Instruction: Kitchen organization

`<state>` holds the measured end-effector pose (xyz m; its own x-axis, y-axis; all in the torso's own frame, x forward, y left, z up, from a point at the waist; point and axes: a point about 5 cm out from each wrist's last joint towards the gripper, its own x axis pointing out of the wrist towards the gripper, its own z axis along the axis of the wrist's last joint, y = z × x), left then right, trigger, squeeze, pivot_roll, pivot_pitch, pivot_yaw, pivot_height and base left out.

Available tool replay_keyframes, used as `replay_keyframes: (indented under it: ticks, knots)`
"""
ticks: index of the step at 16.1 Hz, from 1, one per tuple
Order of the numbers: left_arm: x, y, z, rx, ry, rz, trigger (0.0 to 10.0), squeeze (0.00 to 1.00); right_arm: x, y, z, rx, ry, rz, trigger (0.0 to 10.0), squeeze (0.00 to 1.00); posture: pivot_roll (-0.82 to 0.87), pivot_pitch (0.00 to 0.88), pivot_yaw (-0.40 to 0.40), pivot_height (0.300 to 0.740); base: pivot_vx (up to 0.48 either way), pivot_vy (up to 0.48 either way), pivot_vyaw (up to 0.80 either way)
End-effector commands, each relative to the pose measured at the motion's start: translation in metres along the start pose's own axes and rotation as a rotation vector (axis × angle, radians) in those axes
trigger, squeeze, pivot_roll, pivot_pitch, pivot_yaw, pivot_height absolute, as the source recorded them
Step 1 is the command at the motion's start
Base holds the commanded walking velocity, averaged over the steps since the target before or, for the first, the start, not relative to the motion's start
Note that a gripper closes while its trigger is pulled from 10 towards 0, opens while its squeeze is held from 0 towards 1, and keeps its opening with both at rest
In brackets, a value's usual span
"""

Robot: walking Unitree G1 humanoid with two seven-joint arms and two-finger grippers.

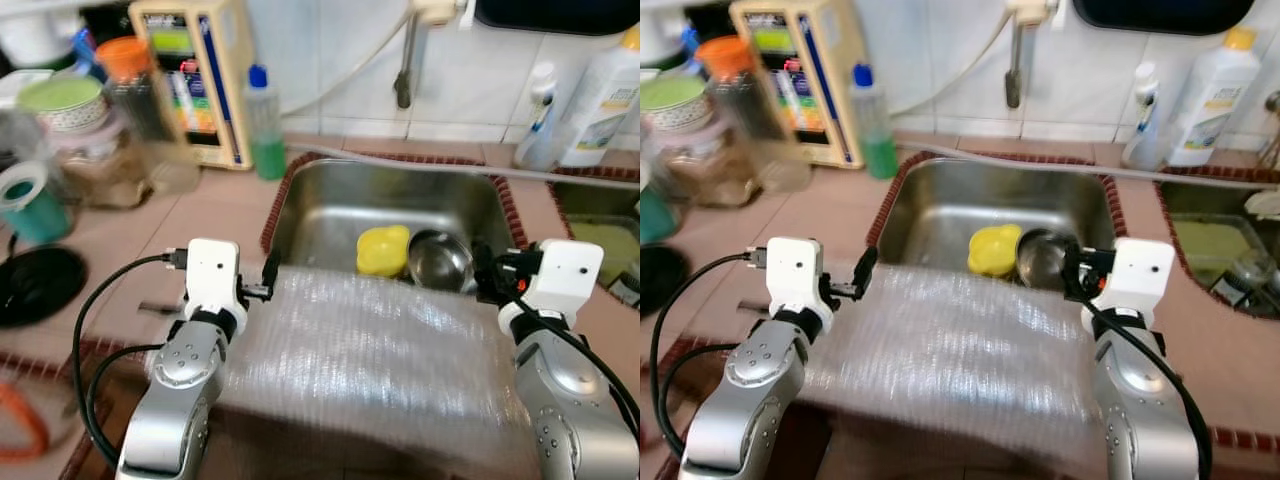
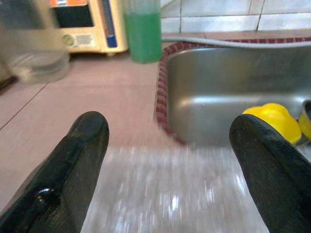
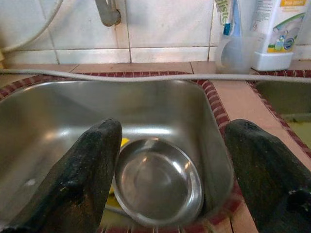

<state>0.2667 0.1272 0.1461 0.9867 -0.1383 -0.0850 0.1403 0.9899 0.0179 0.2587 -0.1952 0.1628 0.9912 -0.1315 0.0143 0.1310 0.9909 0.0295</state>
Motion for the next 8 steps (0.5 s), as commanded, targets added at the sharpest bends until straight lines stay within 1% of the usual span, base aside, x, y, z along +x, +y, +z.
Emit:
replay_keyframes:
  ticks: [1,6,8]
  knots:
    - [0.0011,0.0029,-0.0023,0.000,0.020,0.008,10.0,0.00,0.0011,0.0005,-0.0001,0.021,0.010,-0.003,10.0,0.00,-0.01,0.000,0.081,0.740,-0.307,-0.262,0.00]
    - [0.0022,0.0021,-0.0007,0.002,0.012,0.003,10.0,0.00,0.0033,-0.0003,0.0023,0.006,0.001,0.002,10.0,0.00,-0.02,0.000,0.074,0.740,-0.294,-0.255,0.00]
    - [0.0037,0.0029,-0.0001,-0.023,0.014,0.007,10.0,0.00,0.0036,-0.0009,0.0025,0.012,0.001,-0.006,10.0,0.00,-0.02,0.000,0.074,0.740,-0.257,-0.251,0.00]
